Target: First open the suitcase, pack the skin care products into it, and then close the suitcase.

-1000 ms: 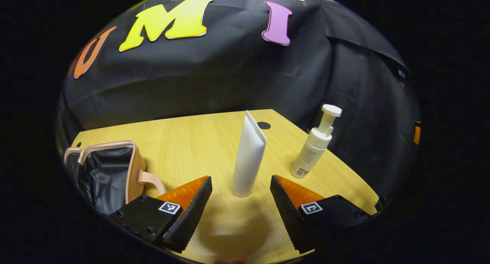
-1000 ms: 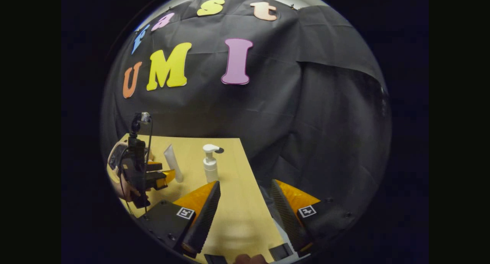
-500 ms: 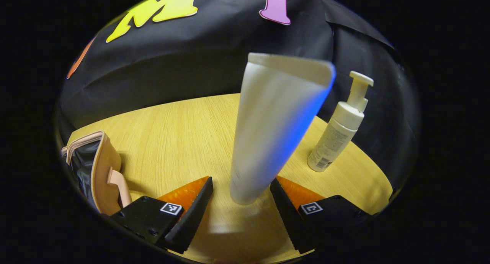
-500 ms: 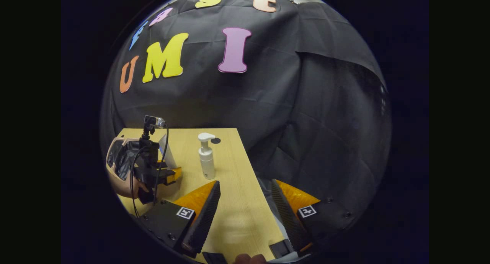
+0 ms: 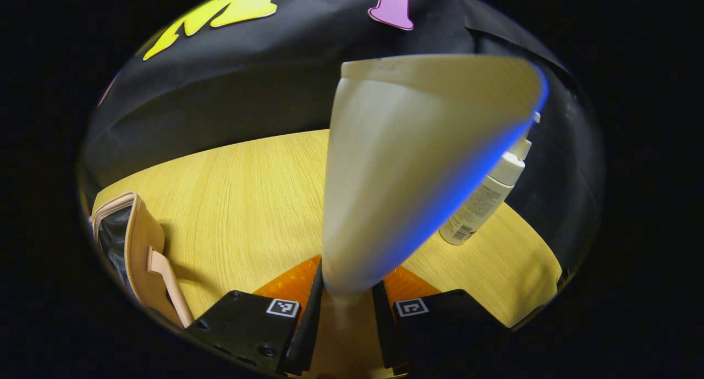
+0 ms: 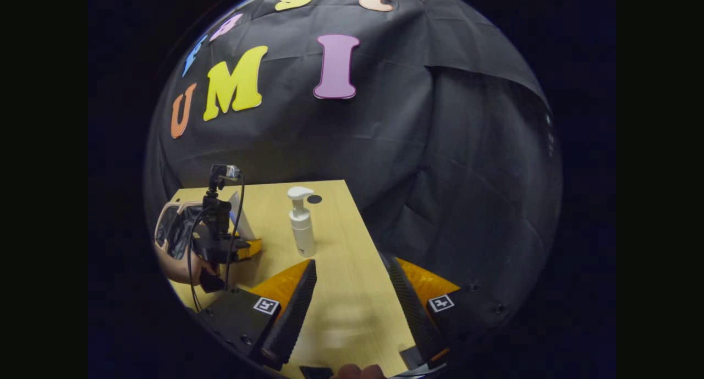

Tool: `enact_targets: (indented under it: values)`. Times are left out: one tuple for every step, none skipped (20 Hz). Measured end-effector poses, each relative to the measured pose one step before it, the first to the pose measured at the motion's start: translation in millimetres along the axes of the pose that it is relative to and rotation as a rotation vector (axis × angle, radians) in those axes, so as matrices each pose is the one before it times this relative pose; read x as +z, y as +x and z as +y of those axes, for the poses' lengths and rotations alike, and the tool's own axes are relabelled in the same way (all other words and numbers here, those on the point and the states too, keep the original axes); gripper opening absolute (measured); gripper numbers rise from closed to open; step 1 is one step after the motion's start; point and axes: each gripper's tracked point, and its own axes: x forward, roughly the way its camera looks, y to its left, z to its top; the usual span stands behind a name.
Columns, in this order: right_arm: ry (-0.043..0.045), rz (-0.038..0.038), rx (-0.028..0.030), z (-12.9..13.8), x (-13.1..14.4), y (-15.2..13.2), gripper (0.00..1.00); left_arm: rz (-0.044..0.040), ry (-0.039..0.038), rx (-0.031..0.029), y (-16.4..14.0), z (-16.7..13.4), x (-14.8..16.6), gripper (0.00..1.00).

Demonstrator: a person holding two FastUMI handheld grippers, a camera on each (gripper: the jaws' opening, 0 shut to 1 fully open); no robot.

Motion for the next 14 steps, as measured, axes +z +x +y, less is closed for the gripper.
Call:
enact_targets:
  values:
    - [-0.00652, -0.00774, 0.0122, 5.72, 1.67, 7.64, 0.77, -0.00843, -0.00002, 0.00725, -6.22, 2.34, 3.41, 0.49]
    - [-0.01959, -0.019, 0.02219, 7.92, 2.67, 9.83, 0.8, 0.00567, -0.00219, 0.00205, -8.15, 1.91, 1.92, 0.55]
    - [-0.0335, -0.0195, 0.03549, 15.51, 3.34, 12.84, 0.8, -0.00271, -0.01699, -0.01448, -13.81, -1.71, 3.86, 0.48]
    - [-0.01289, -0.00987, 0.02466, 9.14, 0.44, 8.68, 0.77, -0.00608, -0.00216, -0.00275, -9.56, -0.54, 3.13, 0.48]
    - [-0.00791, -0.00943, 0.0271, 9.37, -1.13, 14.32, 0.77, -0.00549, 0.00028, -0.00063, -10.62, 0.09, 3.13, 0.48]
    - [-0.00682, -0.00992, 0.02988, 10.1, -2.96, 14.78, 0.8, -0.00269, -0.01271, 0.00535, -19.64, 1.81, 4.71, 0.47]
    - [-0.00235, -0.00349, 0.02622, 9.7, -5.09, 14.51, 0.79, 0.00355, -0.02438, 0.0005, -12.67, 0.56, 1.92, 0.47]
    - [0.00688, 0.01347, 0.0256, 8.13, -9.91, 17.84, 0.77, -0.00542, -0.02892, 0.01328, -19.44, 5.01, 6.37, 0.47]
    - [0.0168, 0.01263, 0.01026, 2.55, -5.18, 9.87, 0.79, -0.00602, -0.01267, 0.01187, -11.75, 5.23, 3.89, 0.47]
    - [0.03192, 0.01364, 0.00586, 2.1, -2.69, 8.78, 0.8, -0.00877, -0.00793, 0.01726, -9.68, 3.64, 3.96, 0.47]
    - [0.04917, 0.02144, 0.00465, 1.53, -3.79, 10.56, 0.8, -0.00901, -0.01483, 0.03525, -13.49, 11.65, 3.65, 0.47]
    - [0.04507, 0.01904, -0.00805, -0.69, -4.78, 18.75, 0.77, 0.00244, -0.0209, 0.0205, -13.91, 9.01, -1.07, 0.47]
    - [0.00078, 0.0039, -0.00738, -1.2, -2.39, 10.73, 0.77, 0.00067, -0.01395, 0.0178, -8.34, 6.79, -0.87, 0.47]
    - [-0.0114, 0.00194, -0.00352, 0.42, -1.96, 9.96, 0.77, 0.00449, -0.01247, 0.01886, -8.4, 8.9, -3.48, 0.47]
